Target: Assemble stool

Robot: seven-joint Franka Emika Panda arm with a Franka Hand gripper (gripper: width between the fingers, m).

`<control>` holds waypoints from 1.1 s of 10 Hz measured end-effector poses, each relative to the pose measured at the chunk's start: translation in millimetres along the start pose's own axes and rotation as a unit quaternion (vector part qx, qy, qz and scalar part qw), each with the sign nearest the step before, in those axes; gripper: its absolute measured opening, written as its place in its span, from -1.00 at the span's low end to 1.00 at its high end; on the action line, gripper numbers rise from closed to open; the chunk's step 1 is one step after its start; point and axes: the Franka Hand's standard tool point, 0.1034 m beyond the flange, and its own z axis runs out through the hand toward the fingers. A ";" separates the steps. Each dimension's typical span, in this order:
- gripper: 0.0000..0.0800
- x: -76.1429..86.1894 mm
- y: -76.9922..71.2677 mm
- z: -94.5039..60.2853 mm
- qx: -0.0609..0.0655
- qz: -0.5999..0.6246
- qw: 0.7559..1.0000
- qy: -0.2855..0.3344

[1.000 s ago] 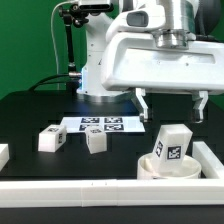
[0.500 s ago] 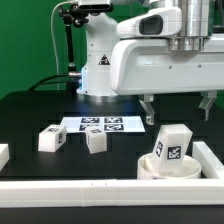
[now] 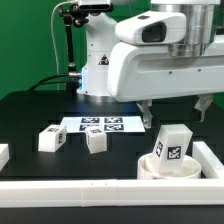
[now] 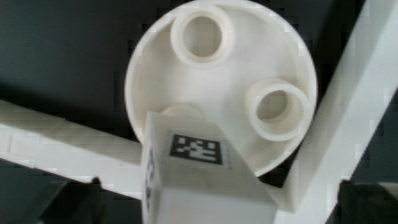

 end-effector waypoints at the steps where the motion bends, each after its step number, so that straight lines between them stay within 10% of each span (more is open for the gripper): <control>1: 0.62 -0.2 0.2 0.3 0.000 -0.002 1.000 0.000; 11: 0.62 5.8 15.1 3.5 -0.032 -0.422 0.906 -0.015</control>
Offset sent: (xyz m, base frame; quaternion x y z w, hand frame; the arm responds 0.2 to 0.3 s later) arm 0.0027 -0.0068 -0.0033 0.0051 0.0000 -0.2713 0.9625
